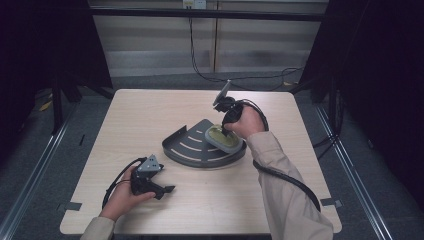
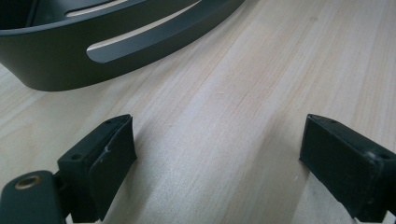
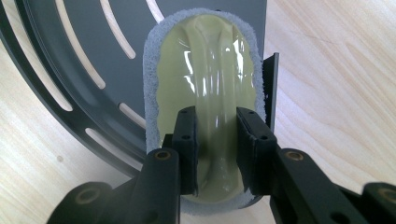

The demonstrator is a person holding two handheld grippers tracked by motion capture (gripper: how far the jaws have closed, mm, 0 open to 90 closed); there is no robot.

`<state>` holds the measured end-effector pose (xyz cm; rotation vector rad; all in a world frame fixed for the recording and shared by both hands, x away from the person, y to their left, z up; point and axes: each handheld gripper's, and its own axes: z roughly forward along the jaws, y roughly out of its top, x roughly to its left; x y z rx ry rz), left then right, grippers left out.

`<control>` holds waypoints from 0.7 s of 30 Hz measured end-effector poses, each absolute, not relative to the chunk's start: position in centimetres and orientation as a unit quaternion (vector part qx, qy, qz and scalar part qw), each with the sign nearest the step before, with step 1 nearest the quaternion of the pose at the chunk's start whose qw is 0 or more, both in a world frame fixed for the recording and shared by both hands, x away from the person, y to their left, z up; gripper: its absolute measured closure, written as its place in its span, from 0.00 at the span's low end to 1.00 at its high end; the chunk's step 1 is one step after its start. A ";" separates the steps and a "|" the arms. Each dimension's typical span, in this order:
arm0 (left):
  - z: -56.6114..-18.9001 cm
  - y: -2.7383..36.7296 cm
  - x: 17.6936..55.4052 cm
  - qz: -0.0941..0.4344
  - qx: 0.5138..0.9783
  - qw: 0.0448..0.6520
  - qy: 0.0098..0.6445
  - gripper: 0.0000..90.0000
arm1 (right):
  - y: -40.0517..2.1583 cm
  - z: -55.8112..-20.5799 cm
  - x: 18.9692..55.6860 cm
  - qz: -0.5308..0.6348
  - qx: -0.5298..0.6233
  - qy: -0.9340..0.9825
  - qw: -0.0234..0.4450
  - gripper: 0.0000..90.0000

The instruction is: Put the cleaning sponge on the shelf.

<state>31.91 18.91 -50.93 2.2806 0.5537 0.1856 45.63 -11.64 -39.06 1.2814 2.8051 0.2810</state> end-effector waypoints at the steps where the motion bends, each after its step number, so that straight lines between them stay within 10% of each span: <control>1: -50.9 18.9 31.9 0.073 0.895 0.383 0.217 0.11 | -11.6 -39.1 45.7 0.091 0.414 0.905 0.024 0.79; 21: -50.9 18.9 31.9 0.072 0.895 0.384 0.217 0.11 | -11.6 -40.4 45.8 0.084 0.413 0.907 0.022 0.79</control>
